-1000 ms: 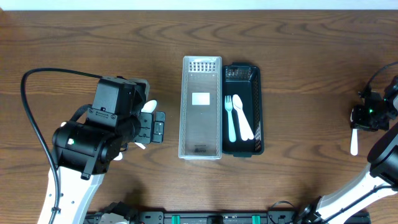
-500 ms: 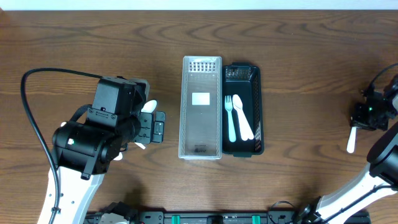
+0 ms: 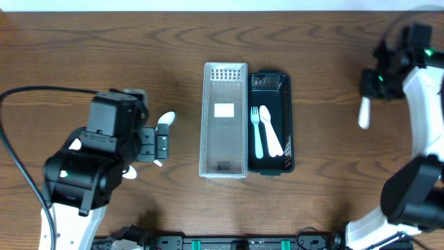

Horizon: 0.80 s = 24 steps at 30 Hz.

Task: Pack container
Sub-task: 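Grasp the fork and carry it over the black basket, then lower the fork into the black basket and open the right gripper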

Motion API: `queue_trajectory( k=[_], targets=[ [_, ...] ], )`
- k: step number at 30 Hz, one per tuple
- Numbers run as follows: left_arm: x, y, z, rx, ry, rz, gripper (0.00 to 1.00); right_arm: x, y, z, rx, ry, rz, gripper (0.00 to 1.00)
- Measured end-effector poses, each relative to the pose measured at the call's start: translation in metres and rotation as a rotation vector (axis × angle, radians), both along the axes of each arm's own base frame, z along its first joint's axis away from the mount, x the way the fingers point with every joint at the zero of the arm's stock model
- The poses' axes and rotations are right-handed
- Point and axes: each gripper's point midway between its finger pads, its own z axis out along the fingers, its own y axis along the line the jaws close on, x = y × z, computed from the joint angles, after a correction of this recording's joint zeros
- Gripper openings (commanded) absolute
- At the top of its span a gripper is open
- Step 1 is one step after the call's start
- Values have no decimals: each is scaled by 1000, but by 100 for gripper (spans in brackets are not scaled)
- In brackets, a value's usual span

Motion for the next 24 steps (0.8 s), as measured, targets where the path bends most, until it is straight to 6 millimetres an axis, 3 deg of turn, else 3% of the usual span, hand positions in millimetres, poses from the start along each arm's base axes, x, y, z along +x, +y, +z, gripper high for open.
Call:
queue_trajectory(
  k=[1, 4, 10, 14, 17, 24],
  targets=[
    [-1, 5, -1, 2, 6, 19, 98, 2, 21, 18, 1, -32, 39, 1],
    [-4, 24, -3, 6, 26, 96, 98, 3, 73, 47, 15, -88, 137, 1],
    [-5, 50, -4, -3, 35, 211, 98, -8, 159, 45, 58, -73, 267, 1],
    [-6, 54, -4, -4, 35, 231, 98, -14, 200, 31, 72, -42, 325, 1],
    [-6, 54, -4, -6, 35, 230, 98, -19, 222, 9, 70, 17, 360, 1],
    [-7, 54, -8, -6, 46, 229, 98, -29, 246, -56, 46, 191, 334, 1]
  ],
)
